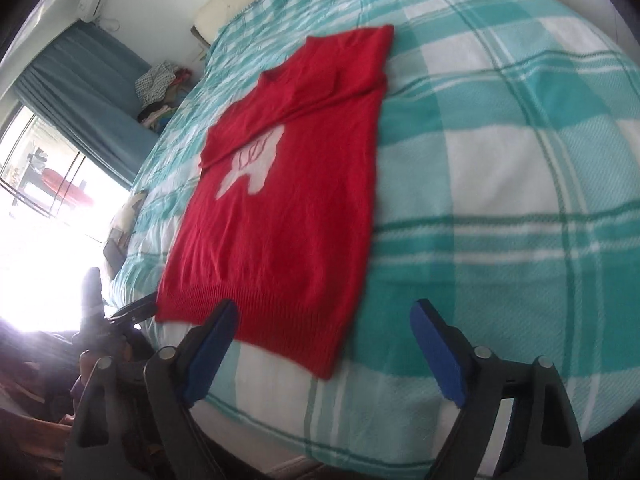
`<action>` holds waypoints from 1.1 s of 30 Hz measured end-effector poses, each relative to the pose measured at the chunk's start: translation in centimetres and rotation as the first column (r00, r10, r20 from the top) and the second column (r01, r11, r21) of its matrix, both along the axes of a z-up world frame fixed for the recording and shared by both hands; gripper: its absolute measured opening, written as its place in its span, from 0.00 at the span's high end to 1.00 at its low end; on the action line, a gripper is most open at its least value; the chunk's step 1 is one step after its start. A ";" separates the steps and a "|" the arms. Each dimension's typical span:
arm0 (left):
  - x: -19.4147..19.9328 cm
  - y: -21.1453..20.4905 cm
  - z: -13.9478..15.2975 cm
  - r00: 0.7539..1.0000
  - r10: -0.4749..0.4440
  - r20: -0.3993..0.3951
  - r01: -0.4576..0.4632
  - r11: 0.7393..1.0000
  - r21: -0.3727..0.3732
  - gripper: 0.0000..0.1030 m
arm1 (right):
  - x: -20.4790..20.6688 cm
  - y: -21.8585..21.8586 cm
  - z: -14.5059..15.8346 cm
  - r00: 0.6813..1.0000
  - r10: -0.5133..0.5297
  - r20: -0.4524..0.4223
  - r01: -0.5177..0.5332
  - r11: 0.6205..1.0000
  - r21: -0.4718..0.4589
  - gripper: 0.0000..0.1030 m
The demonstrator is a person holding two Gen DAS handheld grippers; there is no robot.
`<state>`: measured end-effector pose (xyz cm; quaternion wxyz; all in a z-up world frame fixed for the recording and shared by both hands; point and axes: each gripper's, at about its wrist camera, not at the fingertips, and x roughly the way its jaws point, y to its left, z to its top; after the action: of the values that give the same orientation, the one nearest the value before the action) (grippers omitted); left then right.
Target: Fold small clothes
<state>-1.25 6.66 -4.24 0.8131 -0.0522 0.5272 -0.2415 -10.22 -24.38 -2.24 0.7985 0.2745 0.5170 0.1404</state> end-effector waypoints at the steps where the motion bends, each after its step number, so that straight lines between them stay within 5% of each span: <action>1: 0.0 -0.2 -0.1 1.000 -0.009 -0.006 0.009 1.000 0.002 0.24 | -0.1 0.6 -0.6 1.000 0.020 -0.007 -0.020 1.000 0.006 0.30; 5: -0.2 0.0 -0.7 1.000 0.000 -0.018 0.001 0.999 0.037 0.48 | 0.6 2.8 -2.9 0.998 0.063 -0.031 -0.063 0.998 0.026 0.41; 6: -0.2 0.4 -0.7 1.000 0.014 -0.027 -0.013 1.000 0.028 0.63 | 0.8 3.2 -3.4 0.997 0.069 -0.046 -0.068 0.997 0.034 0.58; 7: -0.2 1.0 -0.7 0.999 0.023 -0.046 -0.023 1.000 0.003 0.88 | 1.0 3.6 -3.8 0.995 0.077 -0.058 -0.076 0.997 0.022 0.92; 8: -0.2 1.5 -0.8 0.997 0.034 -0.073 -0.036 0.999 -0.026 0.96 | 1.1 3.8 -3.8 0.995 0.075 -0.057 -0.075 0.997 0.003 0.95; 13: -0.9 2.7 0.2 0.993 0.090 -0.078 -0.097 0.990 -0.101 0.98 | -0.2 1.3 -2.1 1.000 -0.012 -0.012 0.012 0.999 0.030 0.96; 18: 2.0 3.2 4.2 0.992 0.125 -0.008 -0.124 0.967 -0.225 0.98 | 1.1 0.1 1.2 0.992 -0.078 0.099 0.072 0.996 0.058 0.96; 25: 14.7 1.7 9.0 0.966 0.208 0.152 -0.164 0.952 -0.257 0.98 | 12.7 -1.3 6.8 0.947 -0.110 0.301 0.123 0.992 -0.025 0.96; 33: 29.8 -1.6 4.9 0.938 0.317 0.139 -0.293 0.941 -0.167 0.98 | 27.8 -2.2 5.3 0.909 -0.186 0.373 0.248 0.961 -0.125 0.96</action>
<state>28.53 5.06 0.66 0.8753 -0.1719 0.4252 -0.1530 17.63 -26.61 3.05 0.9102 0.2314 0.3393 0.0533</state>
